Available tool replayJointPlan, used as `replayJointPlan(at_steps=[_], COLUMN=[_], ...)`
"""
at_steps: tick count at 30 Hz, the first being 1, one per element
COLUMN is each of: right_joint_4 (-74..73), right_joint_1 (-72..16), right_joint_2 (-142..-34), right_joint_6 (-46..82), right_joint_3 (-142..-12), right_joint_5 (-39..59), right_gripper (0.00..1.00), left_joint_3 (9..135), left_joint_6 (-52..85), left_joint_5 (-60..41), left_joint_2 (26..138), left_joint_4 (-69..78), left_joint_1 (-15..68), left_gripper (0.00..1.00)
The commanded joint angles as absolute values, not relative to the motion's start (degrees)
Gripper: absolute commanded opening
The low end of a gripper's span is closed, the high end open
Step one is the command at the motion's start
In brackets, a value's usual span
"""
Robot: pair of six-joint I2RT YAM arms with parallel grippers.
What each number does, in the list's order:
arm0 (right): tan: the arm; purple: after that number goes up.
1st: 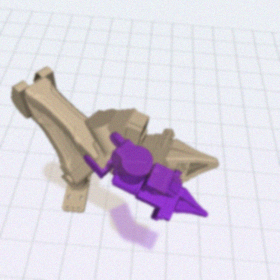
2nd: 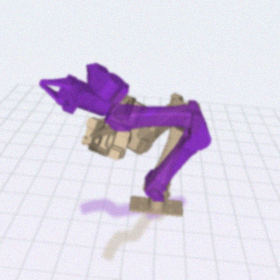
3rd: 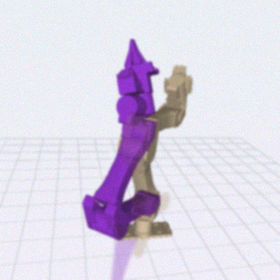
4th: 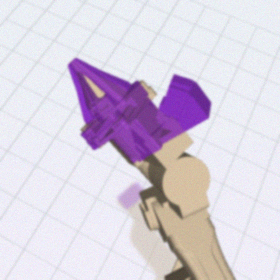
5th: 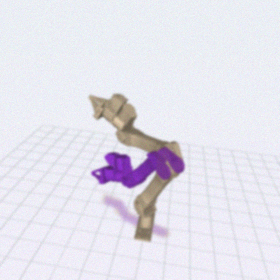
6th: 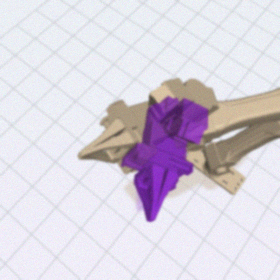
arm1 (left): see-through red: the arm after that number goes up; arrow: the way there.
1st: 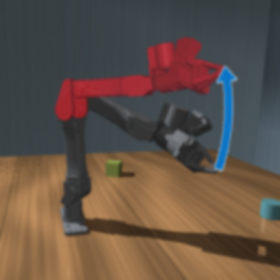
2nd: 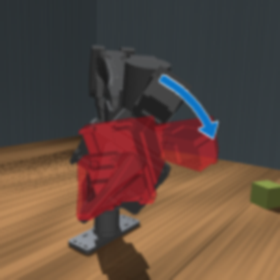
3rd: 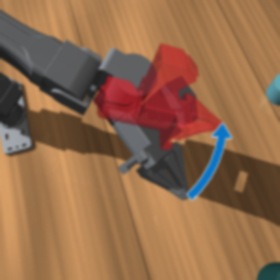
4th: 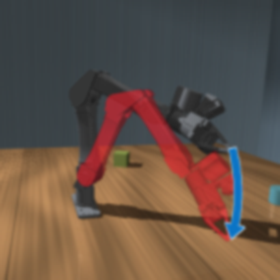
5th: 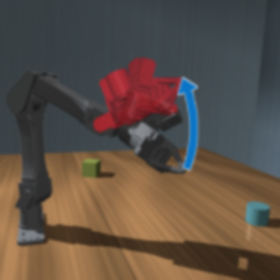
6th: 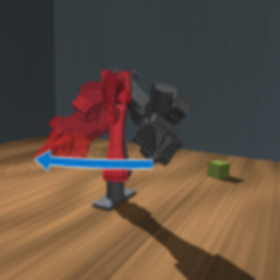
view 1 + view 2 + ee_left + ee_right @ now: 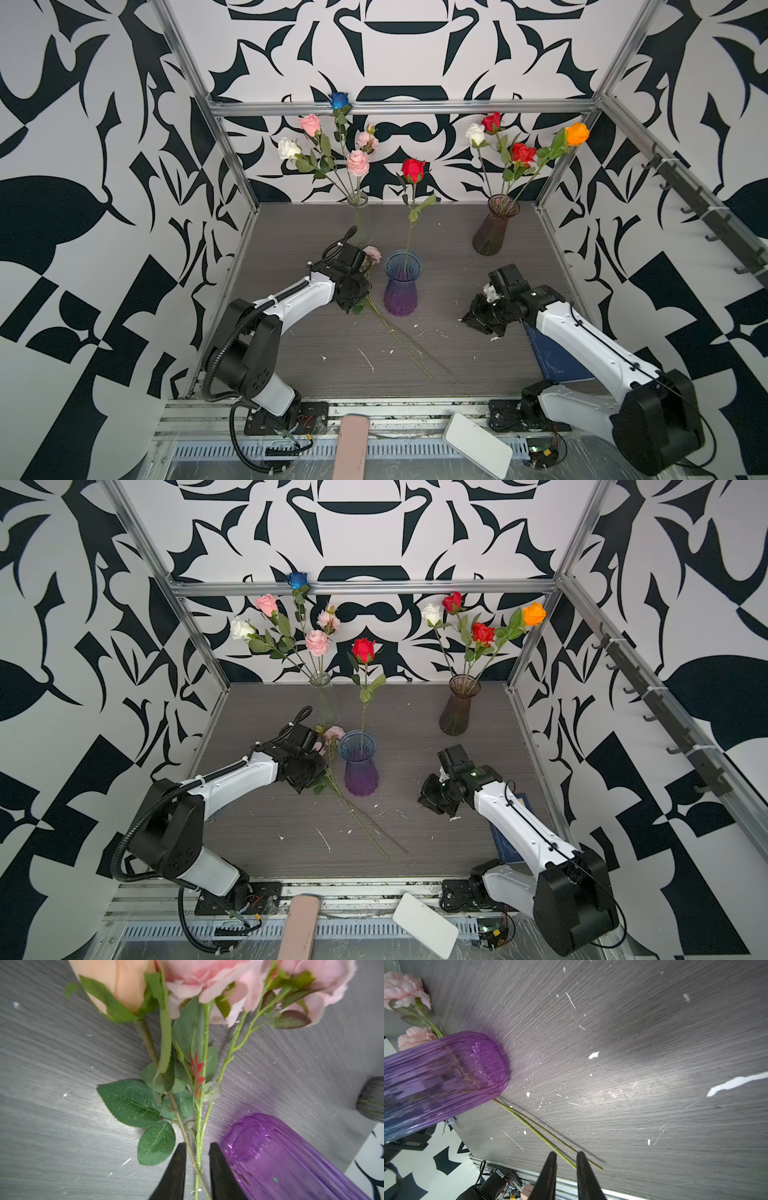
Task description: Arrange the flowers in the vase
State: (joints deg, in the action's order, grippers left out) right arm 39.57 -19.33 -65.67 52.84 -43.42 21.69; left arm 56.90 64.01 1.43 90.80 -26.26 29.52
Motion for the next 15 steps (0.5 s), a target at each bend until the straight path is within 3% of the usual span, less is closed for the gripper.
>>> replayJointPlan(at_steps=[1,15], right_joint_4=[39.6,39.6], right_joint_1=[-19.6,-19.5], right_joint_2=[-64.4,-64.2], right_joint_6=[53.0,52.6], right_joint_3=[-43.3,-43.5], right_joint_5=[21.9,21.7], right_gripper=[0.22,0.22], left_joint_3=[60.0,66.1], left_joint_6=[62.1,59.9], left_joint_5=[1.1,0.1], left_joint_2=[93.0,99.1], left_joint_4=[-28.8,-34.5], left_joint_1=[29.0,28.8], left_gripper=[0.24,0.21])
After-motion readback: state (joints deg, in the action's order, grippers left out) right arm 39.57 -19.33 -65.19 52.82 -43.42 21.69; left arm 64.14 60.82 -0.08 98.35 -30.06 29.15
